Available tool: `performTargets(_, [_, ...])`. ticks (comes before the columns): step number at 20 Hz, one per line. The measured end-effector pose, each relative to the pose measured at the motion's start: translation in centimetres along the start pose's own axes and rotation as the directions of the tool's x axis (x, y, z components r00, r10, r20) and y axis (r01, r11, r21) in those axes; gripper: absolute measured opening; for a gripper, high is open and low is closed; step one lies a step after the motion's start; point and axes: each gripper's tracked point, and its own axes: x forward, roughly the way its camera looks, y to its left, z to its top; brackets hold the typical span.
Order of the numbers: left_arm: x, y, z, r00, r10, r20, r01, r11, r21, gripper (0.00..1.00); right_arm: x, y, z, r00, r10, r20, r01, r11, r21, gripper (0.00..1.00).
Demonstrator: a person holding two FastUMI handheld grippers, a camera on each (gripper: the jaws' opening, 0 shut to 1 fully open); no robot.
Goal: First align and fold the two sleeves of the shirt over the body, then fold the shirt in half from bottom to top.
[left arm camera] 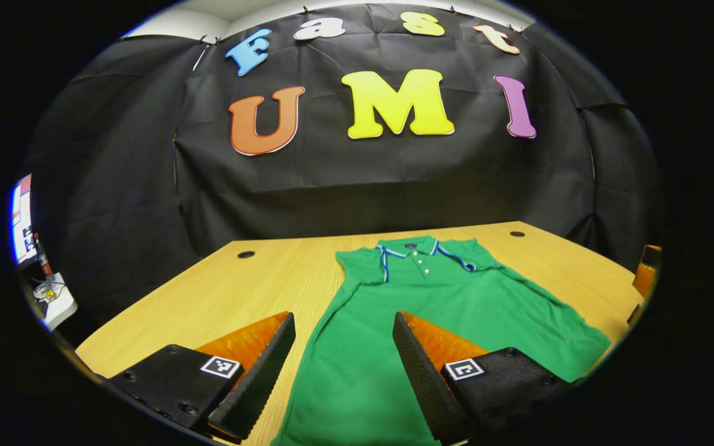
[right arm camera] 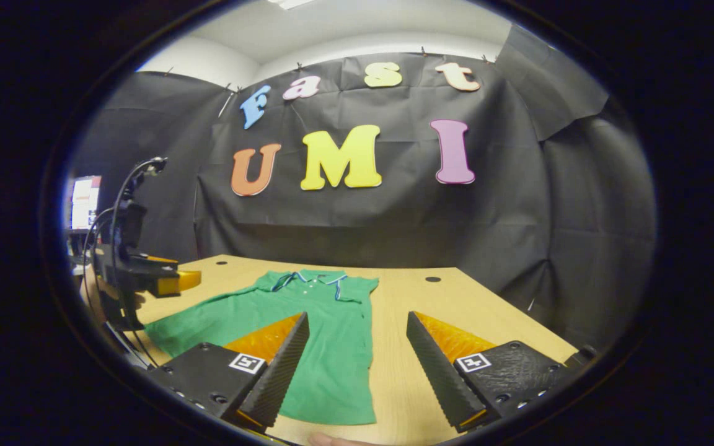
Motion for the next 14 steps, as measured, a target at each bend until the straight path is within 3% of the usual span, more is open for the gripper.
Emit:
performTargets(5, [-3.9, 1.4, -6.6, 0.995, 0.006, -0.096, -0.012, 0.998, -0.062, 1.0, -0.8, 0.7, -5.7, 0.995, 0.006, -0.099, -0.009, 0.999, -0.033, 0.97])
performTargets(10, [-3.7, 2.0, -9.0, 0.988, -0.005, -0.153, -0.01, 0.995, -0.098, 1.0, 0.5, 0.5, -8.7, 0.981, -0.013, -0.194, 0.017, 1.0, 0.017, 0.95])
performTargets(14, [-3.6, 2.2, -9.6, 0.99, 0.008, -0.144, -0.025, 0.993, -0.116, 1.0, 0.9, 0.3, -12.0, 0.952, -0.033, -0.304, 0.045, 0.998, 0.033, 0.96])
